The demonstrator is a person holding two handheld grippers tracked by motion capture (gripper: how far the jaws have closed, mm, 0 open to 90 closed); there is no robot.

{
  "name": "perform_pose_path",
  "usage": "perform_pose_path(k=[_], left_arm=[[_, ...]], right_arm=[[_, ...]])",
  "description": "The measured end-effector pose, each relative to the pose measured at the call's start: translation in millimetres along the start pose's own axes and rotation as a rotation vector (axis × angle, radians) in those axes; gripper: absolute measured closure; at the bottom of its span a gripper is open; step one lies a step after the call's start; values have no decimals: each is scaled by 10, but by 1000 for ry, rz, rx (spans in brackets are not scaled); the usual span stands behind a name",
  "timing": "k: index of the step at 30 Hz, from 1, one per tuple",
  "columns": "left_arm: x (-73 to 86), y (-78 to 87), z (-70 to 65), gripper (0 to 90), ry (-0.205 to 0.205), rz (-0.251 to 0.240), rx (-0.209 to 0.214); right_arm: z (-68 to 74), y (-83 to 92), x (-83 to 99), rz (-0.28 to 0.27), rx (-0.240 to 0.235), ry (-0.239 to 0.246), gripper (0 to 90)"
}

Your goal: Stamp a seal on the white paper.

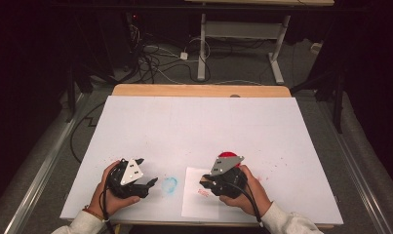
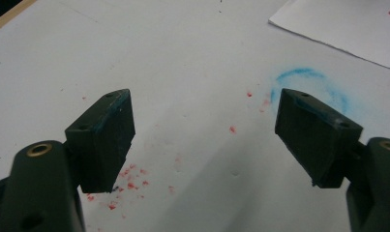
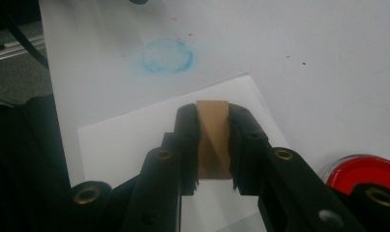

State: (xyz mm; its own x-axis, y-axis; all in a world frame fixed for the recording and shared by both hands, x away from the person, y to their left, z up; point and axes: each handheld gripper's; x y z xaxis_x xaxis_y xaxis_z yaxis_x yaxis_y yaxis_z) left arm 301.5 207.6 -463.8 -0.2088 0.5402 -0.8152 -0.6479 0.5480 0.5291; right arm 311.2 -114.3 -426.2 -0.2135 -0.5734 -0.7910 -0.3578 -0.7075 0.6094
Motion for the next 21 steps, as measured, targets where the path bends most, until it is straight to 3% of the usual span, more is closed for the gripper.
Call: perform_pose_path(k=[21], left_arm=[[11,13,10,213,0,-6,3]], right_arm=[[-117,168,-36,-26,48,-12,758]])
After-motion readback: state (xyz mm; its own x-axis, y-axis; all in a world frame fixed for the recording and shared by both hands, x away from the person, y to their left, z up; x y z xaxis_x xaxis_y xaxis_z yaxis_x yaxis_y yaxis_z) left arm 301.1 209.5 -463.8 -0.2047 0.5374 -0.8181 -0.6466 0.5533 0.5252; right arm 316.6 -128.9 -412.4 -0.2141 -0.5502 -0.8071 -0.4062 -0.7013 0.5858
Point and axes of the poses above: each handheld gripper's, and its own axes: y roughly backward along the jaws, x roughly out of its underside, z roughly to its left, and after that the axes turned 9 degrees about -z, right-handed
